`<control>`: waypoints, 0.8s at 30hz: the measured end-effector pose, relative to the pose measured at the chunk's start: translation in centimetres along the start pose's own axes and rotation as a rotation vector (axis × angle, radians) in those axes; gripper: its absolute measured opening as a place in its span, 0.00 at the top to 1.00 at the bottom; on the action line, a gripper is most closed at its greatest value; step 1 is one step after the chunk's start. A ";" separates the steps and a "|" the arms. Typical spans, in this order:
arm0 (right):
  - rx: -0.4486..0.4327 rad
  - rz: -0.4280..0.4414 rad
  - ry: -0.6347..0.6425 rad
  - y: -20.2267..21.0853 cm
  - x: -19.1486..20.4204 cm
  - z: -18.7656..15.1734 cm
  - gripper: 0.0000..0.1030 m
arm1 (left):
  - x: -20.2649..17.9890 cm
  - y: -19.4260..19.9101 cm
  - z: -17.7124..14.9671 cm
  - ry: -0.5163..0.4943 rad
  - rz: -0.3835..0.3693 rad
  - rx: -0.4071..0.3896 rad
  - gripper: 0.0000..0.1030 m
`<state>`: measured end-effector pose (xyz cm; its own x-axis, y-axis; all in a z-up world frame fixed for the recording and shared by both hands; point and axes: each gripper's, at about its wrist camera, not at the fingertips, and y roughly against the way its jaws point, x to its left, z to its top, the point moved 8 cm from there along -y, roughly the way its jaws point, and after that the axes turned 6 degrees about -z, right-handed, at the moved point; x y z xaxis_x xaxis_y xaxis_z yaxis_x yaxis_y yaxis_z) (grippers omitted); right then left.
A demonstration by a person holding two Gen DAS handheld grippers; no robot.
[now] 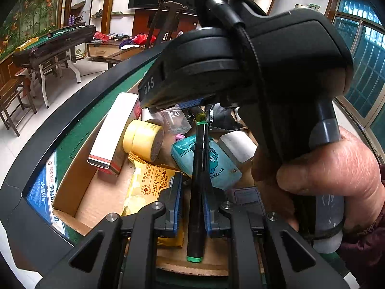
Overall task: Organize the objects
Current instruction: 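Lower the marker and pen case into the tray and open both grippers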
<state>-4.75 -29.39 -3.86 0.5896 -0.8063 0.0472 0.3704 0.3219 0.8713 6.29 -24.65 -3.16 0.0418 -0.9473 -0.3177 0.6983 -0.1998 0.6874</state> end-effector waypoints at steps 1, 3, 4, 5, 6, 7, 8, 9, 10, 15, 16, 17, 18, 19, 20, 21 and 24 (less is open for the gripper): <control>0.000 -0.002 0.001 0.0 0.0 0.0 0.69 | 0.0 0.0 0.0 -0.001 0.001 0.000 0.86; 0.000 -0.011 0.005 -0.1 0.0 -0.2 0.69 | 0.1 0.1 -0.1 0.000 0.001 -0.001 0.86; 0.000 -0.016 0.005 -0.1 0.0 -0.2 0.68 | 0.0 0.1 0.0 0.000 0.000 -0.001 0.86; 0.000 -0.019 0.005 0.0 0.1 -0.3 0.68 | 0.1 0.2 0.0 0.001 0.001 -0.001 0.86; 0.000 -0.022 0.006 0.0 0.1 -0.4 0.67 | 0.1 0.2 -0.1 0.001 0.002 -0.001 0.86; -0.003 -0.033 0.008 0.1 0.0 -0.5 0.67 | 0.2 0.3 -0.2 0.000 0.004 -0.001 0.86; -0.006 -0.049 0.010 0.2 -0.2 -0.6 0.67 | 0.2 0.4 -0.2 0.000 0.005 -0.001 0.86; -0.006 -0.069 0.013 0.3 -0.4 -0.7 0.66 | 0.2 0.5 -0.2 -0.001 0.007 -0.001 0.86; -0.004 -0.088 0.012 0.4 -0.6 -0.9 0.66 | 0.2 0.4 -0.2 -0.001 0.009 -0.001 0.86; 0.026 -0.091 -0.014 0.4 -1.4 -1.5 0.62 | 0.1 0.6 -0.3 -0.008 0.025 -0.001 0.86; 0.030 -0.087 -0.022 0.3 -1.6 -1.6 0.61 | 0.1 0.6 -0.3 -0.009 0.028 -0.001 0.86; 0.029 -0.079 -0.029 0.4 -1.7 -1.7 0.61 | 0.1 0.7 -0.4 -0.011 0.030 -0.001 0.86; 0.026 -0.068 -0.041 0.6 -1.9 -1.8 0.61 | 0.0 0.7 -0.4 -0.012 0.033 0.000 0.86; 0.024 -0.060 -0.050 0.7 -2.1 -1.9 0.61 | -0.1 0.7 -0.4 -0.014 0.036 0.001 0.86; 0.021 -0.052 -0.060 1.0 -2.1 -2.0 0.61 | -0.1 0.6 -0.4 -0.015 0.039 0.001 0.86; 0.012 -0.036 -0.077 1.4 -2.4 -2.0 0.60 | -0.2 0.6 -0.4 -0.016 0.041 0.002 0.86; -0.015 -0.016 -0.109 2.5 -2.9 -2.2 0.54 | -0.5 0.7 -0.5 -0.019 0.043 0.004 0.86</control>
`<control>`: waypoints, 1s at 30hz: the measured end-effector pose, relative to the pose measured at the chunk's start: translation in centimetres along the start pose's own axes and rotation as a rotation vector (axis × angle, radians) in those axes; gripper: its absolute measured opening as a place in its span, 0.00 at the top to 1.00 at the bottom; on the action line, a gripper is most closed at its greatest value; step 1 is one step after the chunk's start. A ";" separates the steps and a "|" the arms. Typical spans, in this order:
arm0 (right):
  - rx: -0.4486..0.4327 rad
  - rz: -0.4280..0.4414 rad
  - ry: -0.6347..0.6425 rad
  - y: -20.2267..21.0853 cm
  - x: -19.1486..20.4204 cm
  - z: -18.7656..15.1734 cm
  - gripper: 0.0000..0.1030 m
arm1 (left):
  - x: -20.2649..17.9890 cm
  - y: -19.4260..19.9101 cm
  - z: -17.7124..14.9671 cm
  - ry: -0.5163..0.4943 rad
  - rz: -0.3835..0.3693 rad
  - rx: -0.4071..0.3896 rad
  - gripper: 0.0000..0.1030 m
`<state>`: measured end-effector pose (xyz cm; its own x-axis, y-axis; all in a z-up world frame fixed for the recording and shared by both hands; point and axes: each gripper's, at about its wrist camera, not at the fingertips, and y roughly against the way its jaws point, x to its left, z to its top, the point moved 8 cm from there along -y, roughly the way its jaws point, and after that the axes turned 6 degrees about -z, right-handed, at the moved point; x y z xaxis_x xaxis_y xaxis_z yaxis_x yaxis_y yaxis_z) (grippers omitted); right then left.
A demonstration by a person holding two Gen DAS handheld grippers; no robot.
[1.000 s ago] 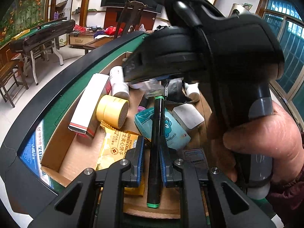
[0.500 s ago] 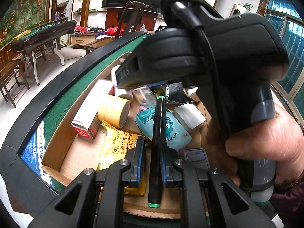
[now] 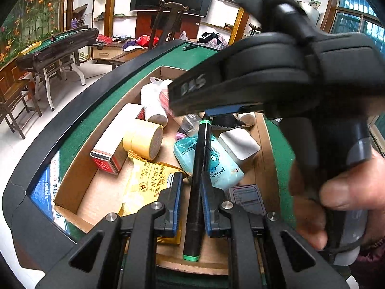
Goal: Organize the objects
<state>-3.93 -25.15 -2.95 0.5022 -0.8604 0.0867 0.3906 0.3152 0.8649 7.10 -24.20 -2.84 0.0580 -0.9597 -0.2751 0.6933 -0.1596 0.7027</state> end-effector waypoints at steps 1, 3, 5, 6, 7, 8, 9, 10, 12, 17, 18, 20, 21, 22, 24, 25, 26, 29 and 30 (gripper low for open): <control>-0.012 0.014 -0.015 0.5 -0.3 0.0 0.50 | 0.0 0.0 0.0 0.000 -0.001 0.001 0.86; -0.033 0.025 -0.036 1.4 -0.7 -0.3 0.45 | -0.3 0.0 0.0 -0.003 -0.003 0.003 0.85; -0.061 0.014 -0.049 2.4 -1.4 -0.9 0.40 | -0.5 0.0 0.0 -0.005 -0.005 0.006 0.79; -0.076 0.010 -0.053 2.8 -1.7 -1.2 0.37 | -0.6 0.1 0.0 -0.005 -0.005 0.005 0.74; -0.093 0.003 -0.057 3.5 -2.1 -1.6 0.35 | -0.8 0.2 0.1 -0.005 -0.007 0.002 0.69; -0.102 -0.002 -0.060 3.8 -2.3 -1.8 0.35 | -1.0 0.3 0.1 -0.008 -0.007 -0.004 0.67; -0.116 -0.008 -0.064 4.4 -2.7 -2.0 0.33 | -1.2 0.5 0.2 -0.011 -0.007 -0.011 0.61; -0.132 -0.013 -0.071 4.9 -3.1 -2.4 0.32 | -1.4 0.7 0.3 -0.014 -0.006 -0.019 0.54; -0.160 -0.016 -0.087 5.9 -3.9 -2.9 0.29 | -1.6 1.3 0.6 -0.018 -0.004 -0.044 0.42; -0.220 -0.019 -0.138 8.2 -5.8 -4.3 0.21 | -3.0 3.1 1.7 -0.045 0.029 -0.123 0.25; -0.229 -0.018 -0.148 8.6 -6.2 -4.5 0.20 | -3.1 3.5 1.9 -0.051 0.037 -0.140 0.23; -0.241 -0.014 -0.169 9.2 -6.9 -5.0 0.18 | -3.7 4.2 2.1 -0.061 0.051 -0.162 0.21; -0.246 -0.011 -0.180 9.4 -7.2 -5.3 0.18 | -3.9 4.5 2.2 -0.066 0.057 -0.173 0.20; -0.250 -0.007 -0.192 9.7 -7.7 -5.7 0.17 | -4.1 4.7 2.4 -0.070 0.063 -0.182 0.20; -0.255 0.001 -0.214 9.9 -8.4 -6.1 0.17 | -4.6 5.3 2.4 -0.079 0.077 -0.200 0.19; -0.258 0.005 -0.227 10.0 -8.7 -6.4 0.16 | -4.9 5.6 2.5 -0.083 0.086 -0.209 0.17; -0.262 0.008 -0.237 10.1 -9.0 -6.6 0.16 | -5.1 5.9 2.6 -0.089 0.100 -0.219 0.16; -0.277 0.006 -0.260 10.6 -9.9 -7.4 0.16 | -5.6 7.0 2.9 -0.100 0.147 -0.259 0.07; -0.284 0.001 -0.264 10.9 -10.2 -7.7 0.16 | -5.7 7.4 3.0 -0.101 0.163 -0.276 0.04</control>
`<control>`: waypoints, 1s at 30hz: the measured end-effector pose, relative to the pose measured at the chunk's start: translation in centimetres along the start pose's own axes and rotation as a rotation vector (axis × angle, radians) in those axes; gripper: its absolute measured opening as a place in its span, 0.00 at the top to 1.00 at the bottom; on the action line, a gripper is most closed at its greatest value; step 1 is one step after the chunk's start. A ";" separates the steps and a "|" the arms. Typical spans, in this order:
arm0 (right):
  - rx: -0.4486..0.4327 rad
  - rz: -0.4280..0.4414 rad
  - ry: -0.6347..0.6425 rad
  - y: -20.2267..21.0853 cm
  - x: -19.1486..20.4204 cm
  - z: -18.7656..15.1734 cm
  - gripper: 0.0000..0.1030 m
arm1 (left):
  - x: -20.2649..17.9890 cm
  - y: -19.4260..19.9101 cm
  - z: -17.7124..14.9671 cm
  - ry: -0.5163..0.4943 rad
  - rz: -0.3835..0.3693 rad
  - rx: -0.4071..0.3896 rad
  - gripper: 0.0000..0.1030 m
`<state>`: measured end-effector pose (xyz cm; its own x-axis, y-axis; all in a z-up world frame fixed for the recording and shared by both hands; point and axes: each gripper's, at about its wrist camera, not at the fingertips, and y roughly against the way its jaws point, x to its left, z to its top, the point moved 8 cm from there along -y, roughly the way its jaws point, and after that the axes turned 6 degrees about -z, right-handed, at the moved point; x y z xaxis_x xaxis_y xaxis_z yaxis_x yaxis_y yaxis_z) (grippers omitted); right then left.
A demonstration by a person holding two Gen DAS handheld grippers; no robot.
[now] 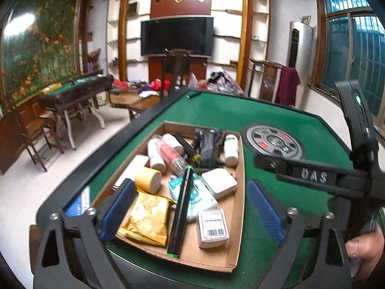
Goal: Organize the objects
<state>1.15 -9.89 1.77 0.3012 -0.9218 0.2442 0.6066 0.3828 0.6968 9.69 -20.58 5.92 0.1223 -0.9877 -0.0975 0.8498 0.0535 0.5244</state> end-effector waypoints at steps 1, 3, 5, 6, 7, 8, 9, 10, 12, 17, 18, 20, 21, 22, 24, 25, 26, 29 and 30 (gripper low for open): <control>-0.010 -0.007 -0.002 0.3 -0.3 -0.1 0.16 | 0.0 0.4 0.3 -0.002 0.016 -0.016 0.02; -0.030 -0.023 -0.004 1.0 -0.8 -0.3 0.15 | -0.1 1.1 0.6 -0.006 0.048 -0.040 0.00; -0.052 -0.042 0.001 1.7 -1.2 -0.6 0.14 | 0.0 1.7 1.0 -0.016 0.086 -0.058 0.00; -0.065 -0.054 0.006 2.0 -1.3 -0.8 0.13 | 0.0 1.9 1.0 -0.023 0.107 -0.059 0.00; -0.073 -0.062 0.011 2.3 -1.5 -0.9 0.13 | 0.0 2.1 1.0 -0.035 0.135 -0.060 0.00; -0.083 -0.071 0.018 2.6 -1.4 -1.0 0.13 | -0.1 2.3 1.1 -0.054 0.166 -0.067 0.00; -0.096 -0.083 0.026 2.8 -1.5 -1.1 0.12 | -0.2 2.5 1.2 -0.072 0.184 -0.075 0.00; -0.110 -0.095 0.035 3.2 -1.5 -1.3 0.11 | -0.4 2.8 1.4 -0.089 0.197 -0.084 0.00; -0.130 -0.111 0.047 3.6 -1.6 -1.5 0.09 | -0.6 3.4 1.5 -0.108 0.241 -0.089 0.00; -0.150 -0.122 0.067 4.1 -1.6 -2.2 0.09 | -0.6 4.4 1.3 -0.098 0.238 -0.088 0.00; -0.155 -0.127 0.071 4.3 -1.5 -2.3 0.08 | -0.6 4.4 1.3 -0.086 0.221 -0.081 0.00; -0.163 -0.136 0.077 4.6 -1.5 -2.6 0.08 | -0.2 4.5 1.2 -0.046 0.180 -0.063 0.00; -0.165 -0.138 0.079 4.7 -1.5 -2.8 0.08 | -0.1 4.4 1.2 -0.034 0.168 -0.061 0.00; -0.170 -0.145 0.082 4.8 -1.5 -2.9 0.08 | 0.1 4.5 1.2 -0.020 0.154 -0.064 0.00; -0.180 -0.161 0.090 5.0 -1.3 -3.2 0.08 | 0.7 5.1 1.4 0.001 0.149 -0.084 0.00; -0.188 -0.170 0.098 5.1 -1.2 -3.4 0.08 | 1.0 5.4 1.5 0.006 0.155 -0.089 0.00; -0.194 -0.180 0.104 5.3 -1.0 -3.6 0.08 | 1.3 5.6 1.6 0.011 0.158 -0.094 0.00; -0.228 -0.219 0.151 5.8 -0.3 -4.1 0.08 | 2.4 6.2 2.0 0.042 0.150 -0.104 0.00; -0.241 -0.228 0.168 6.0 0.0 -4.2 0.07 | 2.8 6.2 2.0 0.052 0.147 -0.104 0.00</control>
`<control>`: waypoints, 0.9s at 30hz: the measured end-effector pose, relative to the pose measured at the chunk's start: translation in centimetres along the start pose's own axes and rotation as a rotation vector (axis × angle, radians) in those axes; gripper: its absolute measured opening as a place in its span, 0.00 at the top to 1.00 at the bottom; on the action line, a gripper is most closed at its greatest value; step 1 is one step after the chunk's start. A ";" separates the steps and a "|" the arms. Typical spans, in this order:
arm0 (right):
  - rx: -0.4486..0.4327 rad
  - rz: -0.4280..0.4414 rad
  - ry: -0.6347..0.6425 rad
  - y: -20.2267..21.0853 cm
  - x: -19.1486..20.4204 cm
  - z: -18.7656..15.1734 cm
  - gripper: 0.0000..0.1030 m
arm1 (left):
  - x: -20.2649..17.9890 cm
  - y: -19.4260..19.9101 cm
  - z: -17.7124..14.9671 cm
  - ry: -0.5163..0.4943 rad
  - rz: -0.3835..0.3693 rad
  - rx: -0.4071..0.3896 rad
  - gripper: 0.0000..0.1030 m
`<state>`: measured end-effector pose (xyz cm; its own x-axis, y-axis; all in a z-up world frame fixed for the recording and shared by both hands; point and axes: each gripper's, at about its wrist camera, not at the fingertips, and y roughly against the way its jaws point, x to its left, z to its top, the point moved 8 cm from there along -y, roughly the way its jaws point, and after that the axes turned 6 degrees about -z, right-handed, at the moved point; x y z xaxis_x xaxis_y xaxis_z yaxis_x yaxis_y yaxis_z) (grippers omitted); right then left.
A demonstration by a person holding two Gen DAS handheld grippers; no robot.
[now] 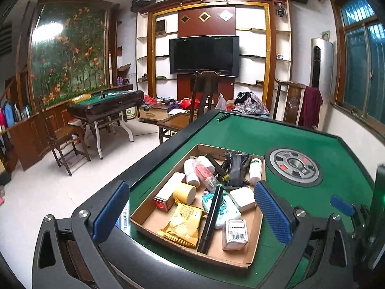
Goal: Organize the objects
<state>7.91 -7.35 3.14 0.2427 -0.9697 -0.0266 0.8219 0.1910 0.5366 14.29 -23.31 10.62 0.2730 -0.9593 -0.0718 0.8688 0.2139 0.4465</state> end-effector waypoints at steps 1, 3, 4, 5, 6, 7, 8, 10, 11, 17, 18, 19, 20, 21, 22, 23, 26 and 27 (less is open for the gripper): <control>-0.012 -0.006 0.012 0.3 0.2 0.0 0.07 | 0.4 0.0 0.0 0.012 0.000 0.003 0.00; -0.042 -0.015 0.038 1.0 0.9 0.2 0.05 | 1.3 -0.1 -0.3 0.034 0.025 0.014 0.00; -0.053 -0.018 0.048 1.3 1.2 0.3 0.05 | 1.8 -0.1 -0.5 0.045 0.036 0.014 0.00; -0.064 -0.021 0.059 1.6 1.4 0.4 0.04 | 2.0 -0.2 -0.6 0.049 0.036 0.017 0.00; -0.081 -0.026 0.076 2.0 1.9 0.5 0.03 | 2.2 -0.4 -0.7 0.053 0.033 0.020 0.00; -0.090 -0.029 0.088 2.2 2.2 0.6 0.02 | 2.3 -0.4 -0.9 0.057 0.030 0.023 0.00; -0.097 -0.033 0.105 2.4 2.6 0.6 0.01 | 2.5 -0.5 -1.1 0.062 0.032 0.021 0.00; -0.104 -0.034 0.138 2.6 3.5 0.4 0.00 | 2.7 -0.5 -1.3 0.061 0.044 0.019 0.00; -0.104 -0.034 0.150 2.6 3.9 0.3 0.00 | 2.9 -0.6 -1.4 0.061 0.048 0.021 0.00; -0.094 -0.021 0.212 2.5 6.0 -0.6 0.00 | 4.5 -1.1 -2.2 0.093 0.068 0.044 0.00; -0.095 -0.021 0.221 2.6 6.2 -0.8 0.00 | 4.9 -1.3 -2.3 0.101 0.072 0.047 0.00; -0.096 -0.021 0.235 2.6 6.7 -0.9 0.00 | 5.4 -1.5 -2.5 0.112 0.083 0.053 0.00; -0.099 -0.021 0.250 2.6 7.1 -1.0 0.00 | 5.8 -1.6 -2.7 0.117 0.090 0.057 0.00; -0.102 -0.021 0.265 2.6 7.5 -1.1 0.00 | 6.1 -1.8 -2.8 0.123 0.095 0.058 0.00; -0.104 -0.023 0.279 2.6 7.9 -1.2 0.00 | 6.5 -1.8 -2.9 0.130 0.102 0.058 0.00; -0.107 -0.025 0.293 2.6 8.2 -1.2 0.00 | 6.9 -2.0 -3.0 0.135 0.115 0.059 0.00; -0.108 -0.023 0.325 2.4 9.0 -1.4 0.00 | 7.8 -2.3 -3.3 0.146 0.130 0.064 0.00; -0.105 -0.020 0.331 2.3 9.2 -1.5 0.00 | 8.0 -2.4 -3.4 0.151 0.132 0.065 0.00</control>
<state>12.80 -15.64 2.81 0.3655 -0.8749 -0.3178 0.8727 0.2033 0.4440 15.78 -30.87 5.96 0.4454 -0.8844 -0.1397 0.7946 0.3186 0.5169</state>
